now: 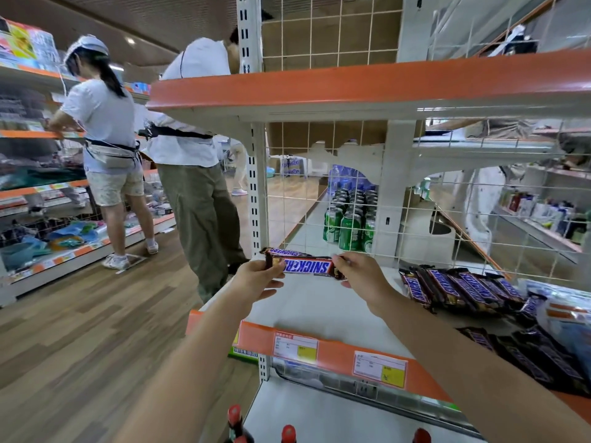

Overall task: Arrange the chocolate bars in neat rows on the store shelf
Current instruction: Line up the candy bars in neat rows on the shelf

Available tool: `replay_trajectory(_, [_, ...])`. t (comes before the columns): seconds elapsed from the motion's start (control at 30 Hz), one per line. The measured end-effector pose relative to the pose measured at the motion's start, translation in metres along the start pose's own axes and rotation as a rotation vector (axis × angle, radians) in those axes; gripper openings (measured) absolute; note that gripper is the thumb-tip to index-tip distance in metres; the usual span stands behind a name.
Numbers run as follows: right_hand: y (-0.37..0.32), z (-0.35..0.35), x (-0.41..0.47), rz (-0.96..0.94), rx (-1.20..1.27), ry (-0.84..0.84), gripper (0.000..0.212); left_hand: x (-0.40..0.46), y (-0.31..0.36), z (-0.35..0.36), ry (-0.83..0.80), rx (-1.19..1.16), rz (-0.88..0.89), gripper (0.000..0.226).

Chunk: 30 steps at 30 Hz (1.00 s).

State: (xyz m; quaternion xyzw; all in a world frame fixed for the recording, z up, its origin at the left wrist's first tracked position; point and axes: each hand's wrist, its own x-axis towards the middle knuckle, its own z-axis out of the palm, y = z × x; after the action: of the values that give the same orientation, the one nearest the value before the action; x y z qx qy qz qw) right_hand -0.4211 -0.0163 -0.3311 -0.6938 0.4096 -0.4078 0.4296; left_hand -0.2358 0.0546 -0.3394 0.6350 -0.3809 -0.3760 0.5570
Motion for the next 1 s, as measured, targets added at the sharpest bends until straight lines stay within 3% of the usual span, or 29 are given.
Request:
replay_trajectory(0.13, [0.008,0.002,0.004,0.065,0.046,-0.012,0.017,0.007,-0.004,-0.001,0.007,0.015,-0.022,0.019])
replay_trajectory(0.3, [0.016,0.013,0.014,0.203,0.029,-0.038,0.019,0.020,0.000,-0.006,-0.006,0.145,-0.107,0.017])
replay_trajectory(0.47, [0.023,0.030,0.035,0.314,0.018,-0.016,0.013,0.044,-0.003,-0.012,0.102,0.281,-0.104,0.020])
replay_trajectory(0.63, [0.030,0.046,0.062,0.331,-0.034,-0.039,0.008,0.074,-0.006,-0.019,0.173,0.364,-0.118,0.021])
replay_trajectory(0.77, [0.036,0.056,0.084,0.341,-0.093,-0.037,0.019,0.100,-0.009,-0.021,0.205,0.499,-0.167,0.022])
replay_trajectory(0.9, [0.047,0.068,0.106,0.324,-0.216,-0.031,0.010,0.126,-0.013,-0.018,0.197,0.630,-0.169,0.023])
replay_trajectory(1.0, [0.057,0.075,0.121,0.326,-0.293,-0.018,0.019,0.140,-0.020,-0.015,0.200,0.800,-0.157,0.019])
